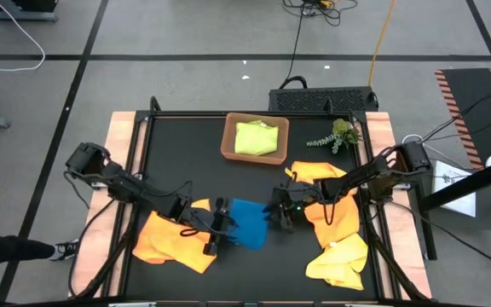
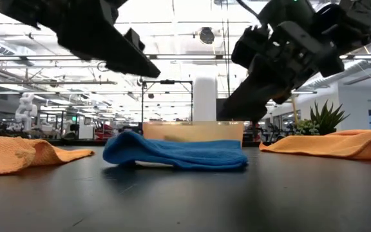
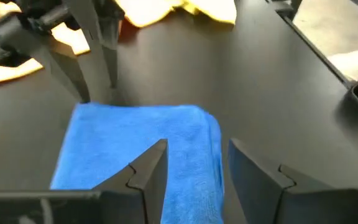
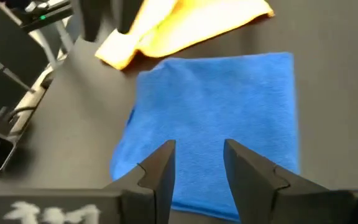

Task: Fold microfiber towels
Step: Put the blue microfiber towel into the orange bin

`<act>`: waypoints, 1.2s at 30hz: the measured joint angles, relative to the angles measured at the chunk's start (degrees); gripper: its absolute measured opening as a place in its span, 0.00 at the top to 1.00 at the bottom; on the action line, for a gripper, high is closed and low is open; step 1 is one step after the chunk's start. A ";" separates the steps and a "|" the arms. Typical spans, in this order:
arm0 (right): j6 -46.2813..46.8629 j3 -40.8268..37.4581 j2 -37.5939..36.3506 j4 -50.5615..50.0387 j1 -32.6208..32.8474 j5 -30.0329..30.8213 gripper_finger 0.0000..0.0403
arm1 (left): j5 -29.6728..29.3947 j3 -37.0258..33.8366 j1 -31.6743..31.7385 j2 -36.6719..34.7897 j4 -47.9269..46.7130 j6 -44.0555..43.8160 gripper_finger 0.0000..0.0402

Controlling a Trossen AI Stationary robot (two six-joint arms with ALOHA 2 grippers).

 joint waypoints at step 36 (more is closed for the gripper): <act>7.04 0.04 6.16 -3.22 -6.24 -4.13 0.37 | 24.84 0.13 25.72 11.86 -3.53 -12.80 0.23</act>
